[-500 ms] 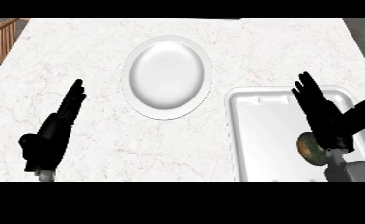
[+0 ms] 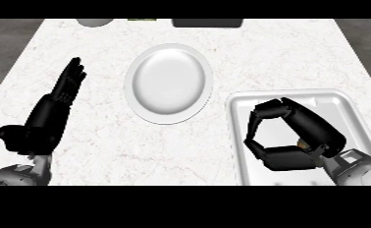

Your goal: Pick the squash from the tray and place it in the plate

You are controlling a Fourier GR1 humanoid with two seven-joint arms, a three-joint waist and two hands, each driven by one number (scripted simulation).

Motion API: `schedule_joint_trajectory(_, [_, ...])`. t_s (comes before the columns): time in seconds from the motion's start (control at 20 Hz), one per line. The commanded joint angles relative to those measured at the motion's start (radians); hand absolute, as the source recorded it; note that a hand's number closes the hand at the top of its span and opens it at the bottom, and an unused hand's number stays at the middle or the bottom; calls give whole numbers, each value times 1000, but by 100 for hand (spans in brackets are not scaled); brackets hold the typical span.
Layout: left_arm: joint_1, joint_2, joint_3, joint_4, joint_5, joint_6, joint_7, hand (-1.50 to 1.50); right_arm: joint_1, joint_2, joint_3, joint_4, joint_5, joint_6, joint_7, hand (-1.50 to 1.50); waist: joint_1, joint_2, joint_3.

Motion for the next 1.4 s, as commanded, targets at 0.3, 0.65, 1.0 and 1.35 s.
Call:
schedule_joint_trajectory(0.3, [-142, 33, 103, 36, 80, -65, 51, 0, 426, -45, 84, 69, 153, -12, -715, -150, -36, 39, 12])
schedule_joint_trajectory(0.65, [-182, 0, 114, 125, 48, -96, 23, 0, 453, -213, -151, -42, 91, 47, -792, -150, -35, 37, 8])
schedule_joint_trajectory(1.0, [-143, 4, 134, 93, 57, -103, 2, 0, 438, -440, -298, -87, 261, -10, -560, -150, -37, 32, 6])
schedule_joint_trajectory(1.35, [-173, -5, 118, 102, 31, -105, 10, 0, 433, -647, -308, -214, 429, 92, -294, -150, -23, 37, 5])
